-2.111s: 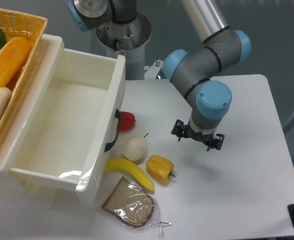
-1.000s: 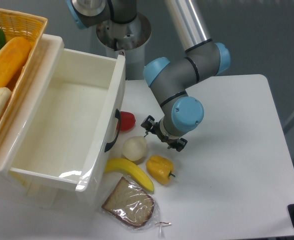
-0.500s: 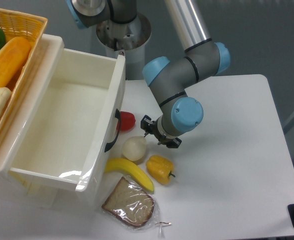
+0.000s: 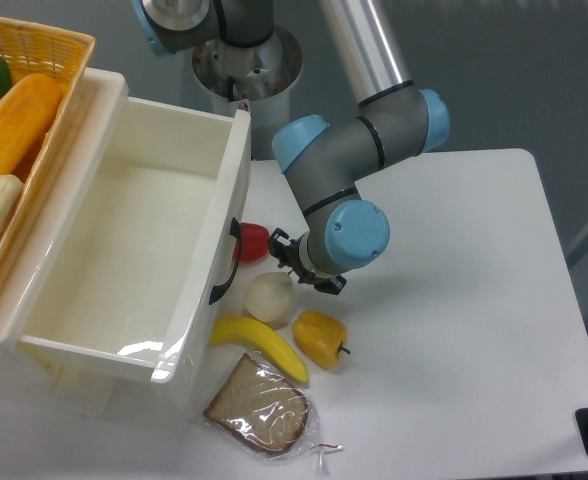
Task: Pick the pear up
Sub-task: 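Lower the gripper over the pale pear and align with it, then close the gripper around the top of the pear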
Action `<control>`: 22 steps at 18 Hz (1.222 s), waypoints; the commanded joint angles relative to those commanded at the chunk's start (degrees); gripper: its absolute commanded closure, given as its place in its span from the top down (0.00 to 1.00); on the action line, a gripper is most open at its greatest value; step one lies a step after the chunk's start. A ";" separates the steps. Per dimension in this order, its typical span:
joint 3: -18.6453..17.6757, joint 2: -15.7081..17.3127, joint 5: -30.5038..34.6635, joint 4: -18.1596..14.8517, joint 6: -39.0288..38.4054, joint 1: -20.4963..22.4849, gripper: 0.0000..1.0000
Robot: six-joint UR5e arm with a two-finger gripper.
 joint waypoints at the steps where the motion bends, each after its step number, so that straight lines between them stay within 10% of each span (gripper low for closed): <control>1: 0.00 0.00 0.09 0.00 0.00 0.00 0.48; 15: 0.00 -0.26 0.35 0.09 0.00 0.00 0.00; 22: 0.26 0.44 0.26 -0.17 -0.35 0.61 0.00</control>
